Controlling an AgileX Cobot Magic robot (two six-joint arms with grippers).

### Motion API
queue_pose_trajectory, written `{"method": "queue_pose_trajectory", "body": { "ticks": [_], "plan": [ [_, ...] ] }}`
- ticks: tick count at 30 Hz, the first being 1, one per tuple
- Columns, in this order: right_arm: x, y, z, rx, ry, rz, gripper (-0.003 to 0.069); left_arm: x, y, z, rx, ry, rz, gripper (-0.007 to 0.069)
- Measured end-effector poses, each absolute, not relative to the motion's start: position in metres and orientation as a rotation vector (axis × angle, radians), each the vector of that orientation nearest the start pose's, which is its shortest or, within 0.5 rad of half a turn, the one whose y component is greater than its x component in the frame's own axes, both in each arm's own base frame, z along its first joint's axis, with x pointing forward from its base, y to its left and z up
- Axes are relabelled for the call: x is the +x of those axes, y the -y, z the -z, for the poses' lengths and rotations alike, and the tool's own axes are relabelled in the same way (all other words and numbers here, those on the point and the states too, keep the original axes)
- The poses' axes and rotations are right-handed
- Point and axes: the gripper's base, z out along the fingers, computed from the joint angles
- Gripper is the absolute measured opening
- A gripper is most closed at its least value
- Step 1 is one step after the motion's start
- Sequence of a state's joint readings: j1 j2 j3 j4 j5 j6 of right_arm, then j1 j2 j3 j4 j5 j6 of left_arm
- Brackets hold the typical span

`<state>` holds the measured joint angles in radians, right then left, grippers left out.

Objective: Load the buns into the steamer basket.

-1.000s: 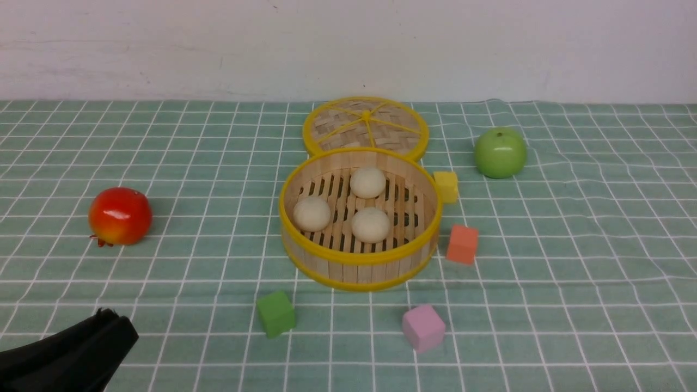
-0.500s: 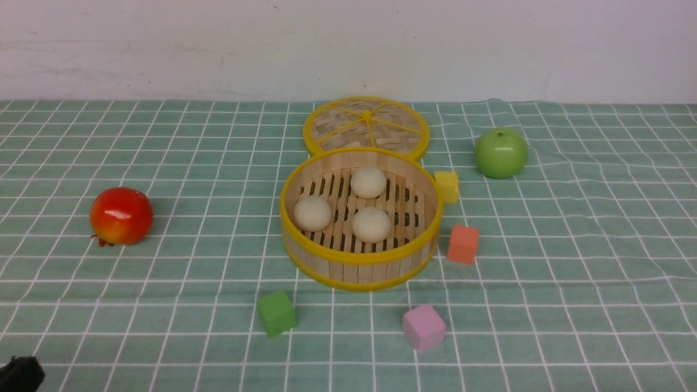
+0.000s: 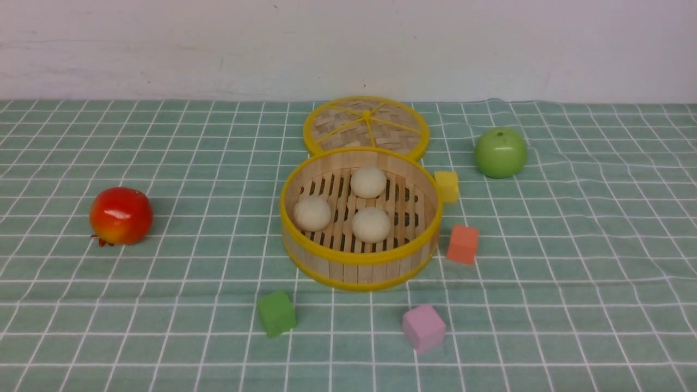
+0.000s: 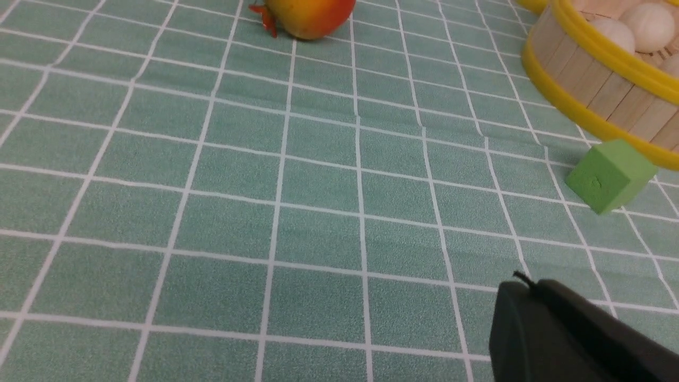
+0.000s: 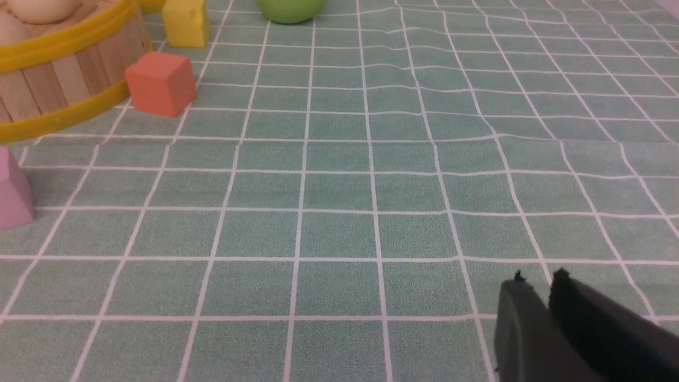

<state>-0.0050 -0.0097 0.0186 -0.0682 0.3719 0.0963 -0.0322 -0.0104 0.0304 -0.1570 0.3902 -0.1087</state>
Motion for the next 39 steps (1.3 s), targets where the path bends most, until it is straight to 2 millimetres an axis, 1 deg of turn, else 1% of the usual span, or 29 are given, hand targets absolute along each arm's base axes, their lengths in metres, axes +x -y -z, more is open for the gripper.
{"method": "queue_pose_trajectory", "body": {
  "ticks": [39],
  "plan": [
    [0.0525, 0.0025, -0.1740, 0.053, -1.864, 0.003, 0.0122, 0.0520, 0.0071, -0.1689, -0.172, -1.889, 0.253, -0.0013]
  ]
}}
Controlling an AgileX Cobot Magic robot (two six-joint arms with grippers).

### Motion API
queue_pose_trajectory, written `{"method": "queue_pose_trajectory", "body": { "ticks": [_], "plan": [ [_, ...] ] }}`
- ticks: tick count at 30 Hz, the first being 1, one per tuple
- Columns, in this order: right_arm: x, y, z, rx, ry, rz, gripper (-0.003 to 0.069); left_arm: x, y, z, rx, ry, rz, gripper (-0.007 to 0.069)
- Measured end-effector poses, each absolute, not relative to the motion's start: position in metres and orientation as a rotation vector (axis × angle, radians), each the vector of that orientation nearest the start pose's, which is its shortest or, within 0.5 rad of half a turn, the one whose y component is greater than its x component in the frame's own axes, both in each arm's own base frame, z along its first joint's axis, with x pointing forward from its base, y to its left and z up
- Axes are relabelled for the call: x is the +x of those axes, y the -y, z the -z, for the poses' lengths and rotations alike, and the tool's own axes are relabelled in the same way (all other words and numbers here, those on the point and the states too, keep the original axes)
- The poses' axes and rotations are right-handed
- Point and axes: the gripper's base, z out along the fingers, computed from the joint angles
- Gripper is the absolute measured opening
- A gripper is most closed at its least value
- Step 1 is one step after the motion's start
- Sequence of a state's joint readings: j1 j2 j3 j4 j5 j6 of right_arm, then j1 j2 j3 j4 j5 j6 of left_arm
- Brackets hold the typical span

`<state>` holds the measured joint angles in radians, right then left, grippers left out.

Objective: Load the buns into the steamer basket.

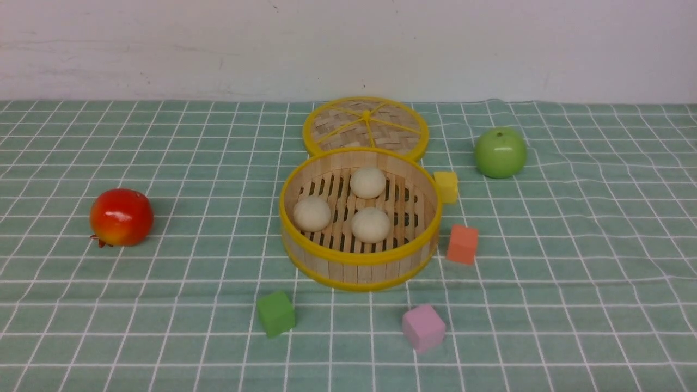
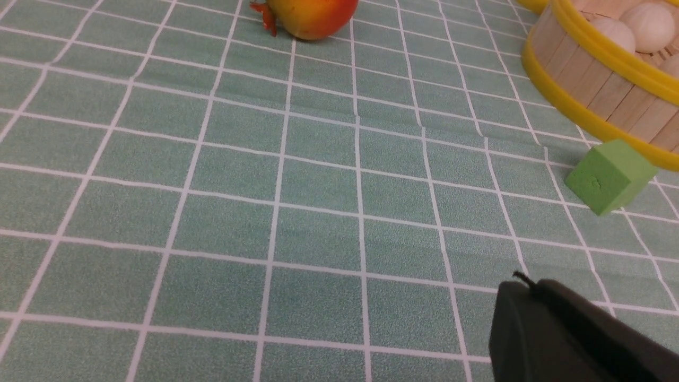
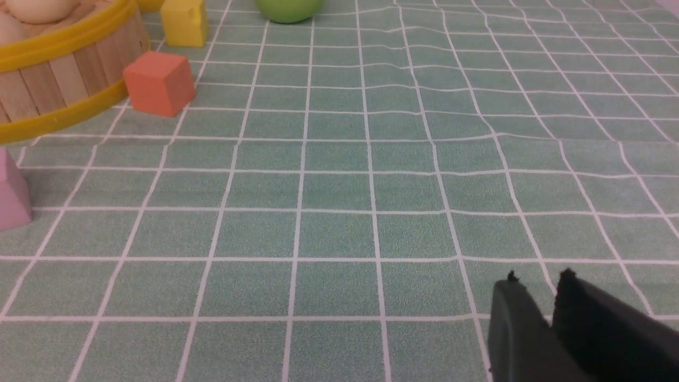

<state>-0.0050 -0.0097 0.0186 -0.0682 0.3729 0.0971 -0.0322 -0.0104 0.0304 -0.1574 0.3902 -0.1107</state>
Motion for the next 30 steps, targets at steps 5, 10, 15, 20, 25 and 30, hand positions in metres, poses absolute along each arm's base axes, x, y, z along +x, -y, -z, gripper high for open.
{"method": "queue_pose_trajectory", "body": {
  "ticks": [5, 10, 15, 20, 25, 30],
  "plan": [
    [0.0525, 0.0025, -0.1740, 0.053, -1.864, 0.003, 0.0128, 0.0520, 0.0071, -0.1689, -0.172, -1.889, 0.253, -0.0010],
    [0.0525, 0.0025, -0.1740, 0.053, -1.864, 0.003, 0.0133, 0.0520, 0.0071, -0.1689, -0.172, -1.889, 0.253, -0.0010],
    [0.0525, 0.0025, -0.1740, 0.053, -1.864, 0.003, 0.0133, 0.0520, 0.0071, -0.1689, -0.172, -1.889, 0.253, -0.0010],
    [0.0525, 0.0025, -0.1740, 0.053, -1.864, 0.003, 0.0133, 0.0520, 0.0071, -0.1689, -0.172, -1.889, 0.253, -0.0004],
    [0.0525, 0.0025, -0.1740, 0.053, -1.864, 0.003, 0.0139, 0.0520, 0.0071, -0.1689, -0.172, -1.889, 0.253, 0.0000],
    [0.0525, 0.0025, -0.1740, 0.053, -1.864, 0.003, 0.0147, 0.0520, 0.0071, -0.1689, -0.172, -1.889, 0.253, 0.0004]
  ]
}}
